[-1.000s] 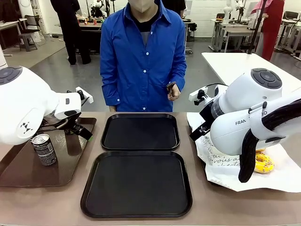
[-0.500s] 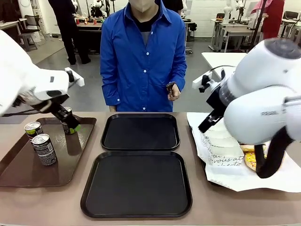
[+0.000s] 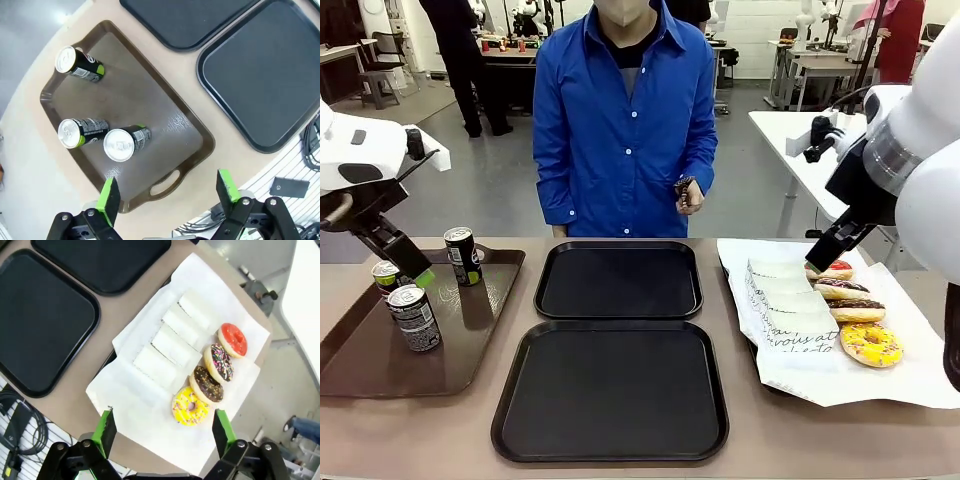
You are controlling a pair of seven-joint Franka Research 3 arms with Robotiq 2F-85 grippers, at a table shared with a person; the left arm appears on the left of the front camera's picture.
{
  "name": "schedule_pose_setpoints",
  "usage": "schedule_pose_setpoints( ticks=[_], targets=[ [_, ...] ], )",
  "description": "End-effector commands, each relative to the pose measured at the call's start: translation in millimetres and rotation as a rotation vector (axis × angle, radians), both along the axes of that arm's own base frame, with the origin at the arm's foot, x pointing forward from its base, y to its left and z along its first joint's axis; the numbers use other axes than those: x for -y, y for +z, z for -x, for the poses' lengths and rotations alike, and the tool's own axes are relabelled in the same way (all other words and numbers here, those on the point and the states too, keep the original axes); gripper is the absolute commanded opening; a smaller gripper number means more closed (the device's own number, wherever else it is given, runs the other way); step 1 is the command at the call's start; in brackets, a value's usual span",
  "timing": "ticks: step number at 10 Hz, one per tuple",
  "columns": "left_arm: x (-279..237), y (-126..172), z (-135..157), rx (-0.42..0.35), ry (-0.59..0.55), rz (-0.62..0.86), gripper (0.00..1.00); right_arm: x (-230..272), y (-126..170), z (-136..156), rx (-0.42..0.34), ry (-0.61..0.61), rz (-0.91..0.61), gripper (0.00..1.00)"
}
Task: Set up donuts and drinks on trays.
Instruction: Pick up one Pepsi coke and place it on the Flat Tray.
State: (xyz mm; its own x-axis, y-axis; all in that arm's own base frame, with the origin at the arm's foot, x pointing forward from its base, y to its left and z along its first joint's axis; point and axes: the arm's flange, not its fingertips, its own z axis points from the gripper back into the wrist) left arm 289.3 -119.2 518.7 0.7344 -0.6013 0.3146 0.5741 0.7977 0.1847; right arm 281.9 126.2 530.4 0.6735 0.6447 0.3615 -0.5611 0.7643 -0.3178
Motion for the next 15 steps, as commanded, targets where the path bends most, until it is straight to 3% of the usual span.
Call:
schedule_pose_setpoints(
  ticks=[1, 2, 3, 5, 7, 10, 13, 15],
  targets=[
    [1, -11, -8, -0.039, -0.007, 0.032, 1.00, -9, -17, -14, -0.051, 0.027, -0.051, 1.00],
    [1, -11, -8, -0.039, -0.007, 0.032, 1.00, 0, 0, 0, 0.000, 0.000, 0.000, 1.00],
    [0, -3, -2, -0.012, 0.001, 0.004, 1.00, 25, -8, -12, -0.179, -0.059, -0.332, 1.00],
    [-62, 4, -1, -0.162, 0.105, 0.722, 1.00, 99, -33, -11, -0.352, -0.138, -0.814, 1.00],
    [-127, -5, 5, -0.264, 0.167, 1.184, 1.00, 171, -70, -13, -0.436, -0.231, -1.106, 1.00],
    [-201, -41, 3, -0.330, 0.406, 1.381, 1.00, 247, -106, -21, -0.548, -0.313, -1.369, 1.00],
    [-255, -73, 17, -0.344, 0.598, 1.398, 1.00, 302, -107, 1, -0.483, -0.386, -1.471, 1.00],
    [-274, -76, 24, -0.327, 0.652, 1.409, 1.00, 327, -97, 23, -0.438, -0.425, -1.484, 1.00]
  ],
)
